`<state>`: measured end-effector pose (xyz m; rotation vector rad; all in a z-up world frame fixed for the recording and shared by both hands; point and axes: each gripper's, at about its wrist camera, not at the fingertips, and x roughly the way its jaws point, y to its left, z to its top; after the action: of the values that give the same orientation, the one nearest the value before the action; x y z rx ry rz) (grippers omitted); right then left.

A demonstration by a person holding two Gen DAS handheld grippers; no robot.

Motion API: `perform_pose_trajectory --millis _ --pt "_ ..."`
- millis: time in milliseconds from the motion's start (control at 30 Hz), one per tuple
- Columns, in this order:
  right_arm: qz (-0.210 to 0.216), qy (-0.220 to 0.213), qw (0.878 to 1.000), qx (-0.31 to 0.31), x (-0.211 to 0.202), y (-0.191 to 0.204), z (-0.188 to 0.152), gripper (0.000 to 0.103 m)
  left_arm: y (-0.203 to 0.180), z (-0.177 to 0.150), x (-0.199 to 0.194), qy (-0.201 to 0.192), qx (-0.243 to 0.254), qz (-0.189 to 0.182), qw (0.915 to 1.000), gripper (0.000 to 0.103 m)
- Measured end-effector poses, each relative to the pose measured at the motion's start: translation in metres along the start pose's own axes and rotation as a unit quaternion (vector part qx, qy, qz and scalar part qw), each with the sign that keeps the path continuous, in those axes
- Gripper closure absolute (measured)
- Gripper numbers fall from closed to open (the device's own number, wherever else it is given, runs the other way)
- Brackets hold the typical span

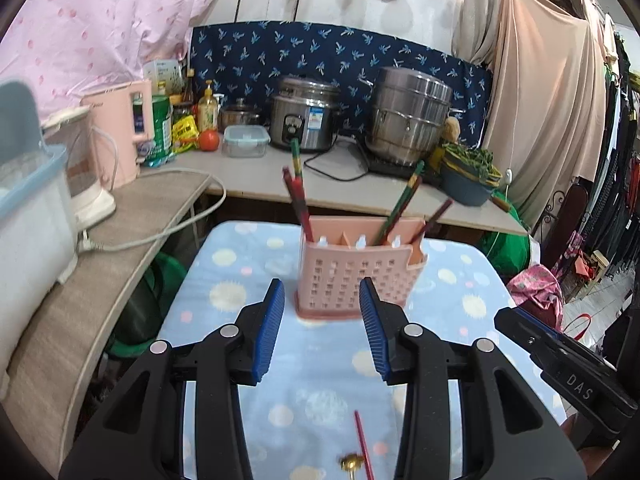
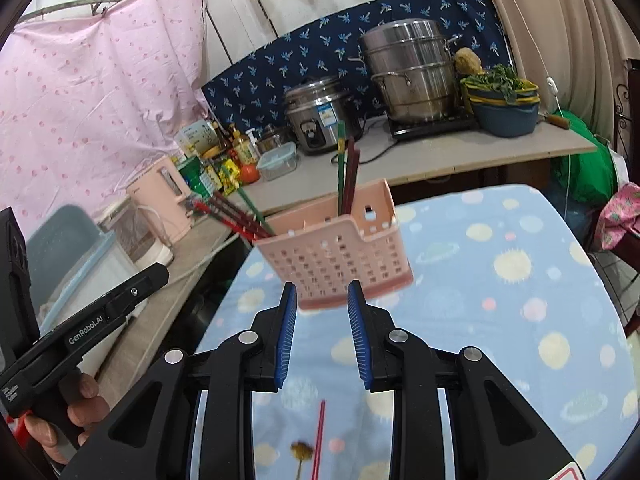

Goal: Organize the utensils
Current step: 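Move both open tools back toward the red chopstick and gold spoon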

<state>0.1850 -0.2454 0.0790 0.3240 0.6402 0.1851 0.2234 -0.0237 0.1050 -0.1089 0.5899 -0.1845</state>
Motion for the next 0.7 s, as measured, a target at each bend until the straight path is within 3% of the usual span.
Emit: perform_pose_trajectory --millis 300,700 --pt "-0.019 0.064 0.997 -0.031 -0.015 0.003 -0.081 0.077 0.013 -0.066 -0.015 0.046 0.005 0.019 0.9987 0.066" --pt "-0.035 0.139 0.987 -0.079 -0.019 0.019 -0.176 0.077 0.027 -0.148 -0.014 0.128 0.004 0.042 0.9909 0.066"
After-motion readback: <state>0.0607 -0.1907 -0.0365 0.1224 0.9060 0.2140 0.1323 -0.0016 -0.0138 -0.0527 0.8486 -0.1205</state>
